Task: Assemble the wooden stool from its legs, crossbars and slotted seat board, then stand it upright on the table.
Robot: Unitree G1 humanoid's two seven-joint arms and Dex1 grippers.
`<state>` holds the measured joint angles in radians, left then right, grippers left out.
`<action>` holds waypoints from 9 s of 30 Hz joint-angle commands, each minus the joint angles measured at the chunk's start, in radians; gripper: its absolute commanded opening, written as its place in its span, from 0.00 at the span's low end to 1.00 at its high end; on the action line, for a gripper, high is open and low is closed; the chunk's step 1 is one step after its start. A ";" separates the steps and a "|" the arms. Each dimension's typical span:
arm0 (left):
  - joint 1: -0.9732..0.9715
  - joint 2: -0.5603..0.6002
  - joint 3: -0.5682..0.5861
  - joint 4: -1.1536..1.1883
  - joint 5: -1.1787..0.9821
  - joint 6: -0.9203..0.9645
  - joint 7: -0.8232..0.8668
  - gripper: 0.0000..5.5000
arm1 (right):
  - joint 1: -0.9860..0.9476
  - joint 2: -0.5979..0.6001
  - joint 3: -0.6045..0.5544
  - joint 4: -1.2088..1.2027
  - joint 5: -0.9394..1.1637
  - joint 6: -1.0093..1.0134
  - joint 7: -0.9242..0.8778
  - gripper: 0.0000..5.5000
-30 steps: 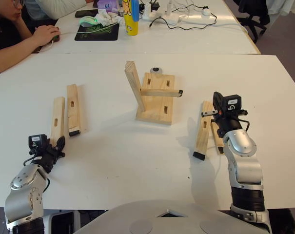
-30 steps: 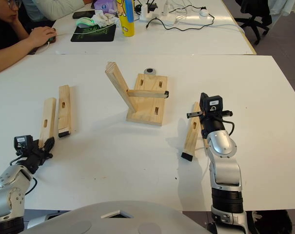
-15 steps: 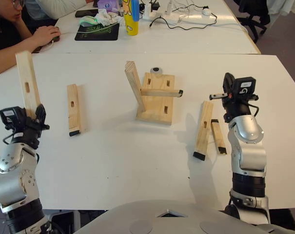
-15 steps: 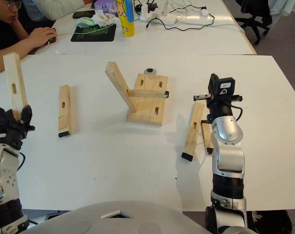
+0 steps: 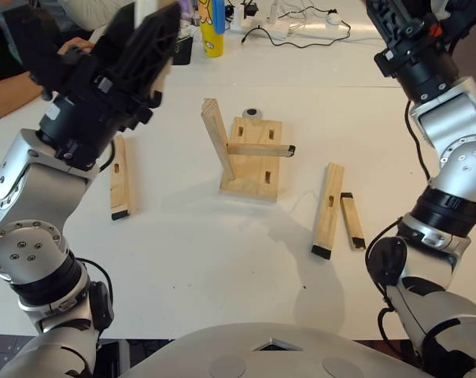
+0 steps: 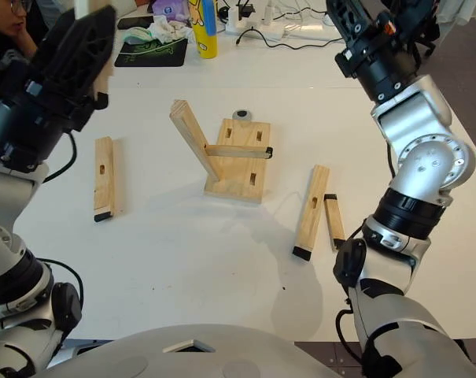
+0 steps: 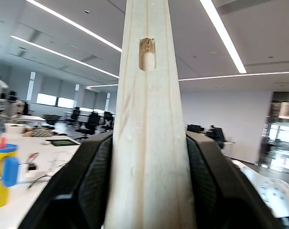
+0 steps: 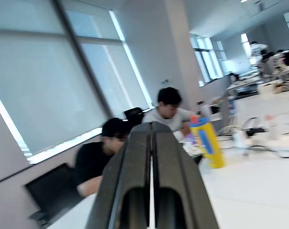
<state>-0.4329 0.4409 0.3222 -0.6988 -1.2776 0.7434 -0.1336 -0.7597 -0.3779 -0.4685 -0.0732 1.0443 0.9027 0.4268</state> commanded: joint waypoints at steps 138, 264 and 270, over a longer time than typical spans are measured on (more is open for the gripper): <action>-0.006 0.055 -0.107 0.398 0.181 0.000 -0.191 0.58 | 0.261 -0.282 0.456 0.303 -0.574 -0.499 0.830 0.38; 0.027 -0.009 -0.050 0.471 0.315 0.063 -0.233 0.58 | 0.375 -0.217 0.576 0.130 -0.626 -0.506 0.603 0.37; 0.036 -0.015 -0.043 0.466 0.317 0.057 -0.228 0.58 | 0.377 -0.216 0.588 0.115 -0.617 -0.479 0.584 0.37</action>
<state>-0.4093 0.4283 0.2754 -0.2229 -0.9687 0.8009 -0.3683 -0.4145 -0.5920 0.0751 0.0246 0.4777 0.3545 1.0314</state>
